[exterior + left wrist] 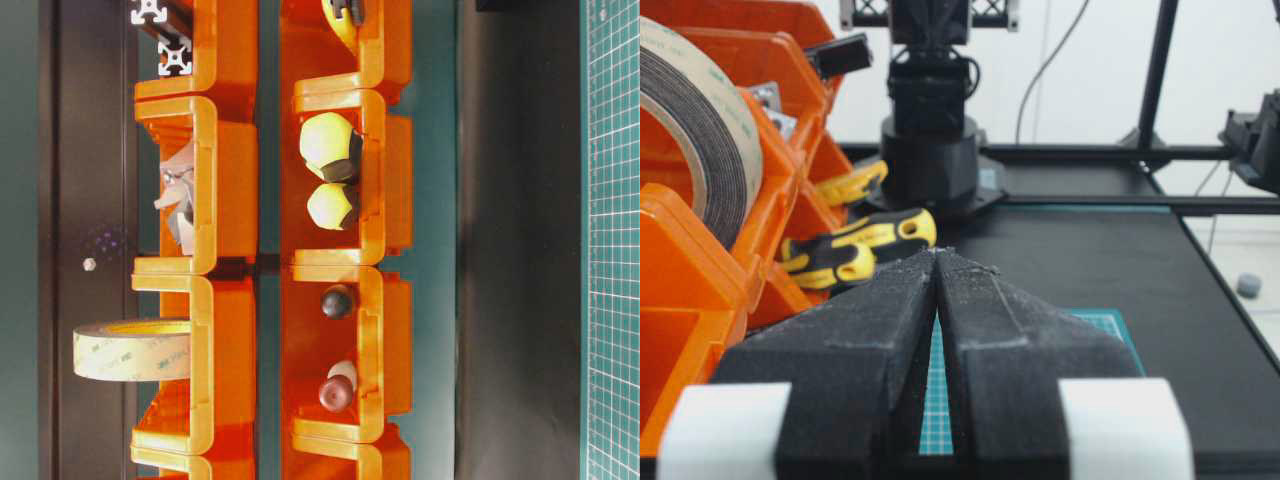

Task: Pick frame from container rack with right arm.

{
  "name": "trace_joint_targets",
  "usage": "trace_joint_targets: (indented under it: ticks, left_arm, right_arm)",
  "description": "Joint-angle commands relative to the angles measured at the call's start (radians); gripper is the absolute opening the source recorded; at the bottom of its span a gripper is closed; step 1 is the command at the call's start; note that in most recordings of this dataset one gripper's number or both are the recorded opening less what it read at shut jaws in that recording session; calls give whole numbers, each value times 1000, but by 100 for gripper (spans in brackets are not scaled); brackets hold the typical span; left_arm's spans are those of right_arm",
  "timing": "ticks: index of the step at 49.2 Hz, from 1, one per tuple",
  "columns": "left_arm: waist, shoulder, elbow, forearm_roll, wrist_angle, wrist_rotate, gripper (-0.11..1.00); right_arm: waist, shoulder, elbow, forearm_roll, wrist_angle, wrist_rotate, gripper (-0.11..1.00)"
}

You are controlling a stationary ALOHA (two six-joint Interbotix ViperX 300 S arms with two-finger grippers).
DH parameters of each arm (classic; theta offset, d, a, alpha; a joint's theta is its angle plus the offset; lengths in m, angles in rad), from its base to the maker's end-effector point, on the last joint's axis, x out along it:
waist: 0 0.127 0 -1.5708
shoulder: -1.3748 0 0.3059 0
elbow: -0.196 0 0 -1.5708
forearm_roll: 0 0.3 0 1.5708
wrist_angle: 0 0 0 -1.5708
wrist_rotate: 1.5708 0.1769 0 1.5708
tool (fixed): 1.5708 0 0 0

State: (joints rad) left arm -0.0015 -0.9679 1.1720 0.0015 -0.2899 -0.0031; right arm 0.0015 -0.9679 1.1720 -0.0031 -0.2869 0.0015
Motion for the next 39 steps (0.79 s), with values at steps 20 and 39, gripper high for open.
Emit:
trace_joint_targets:
  ticks: [20, 39]
  left_arm:
    - [-18, -3, -126, 38, 206, -23, 0]
    - [-23, -18, -129, 38, 259, -28, 0]
  right_arm:
    - [0, -35, -120, 6, 183, 175, 0]
    - [49, 77, -537, -5, 877, 189, 0]
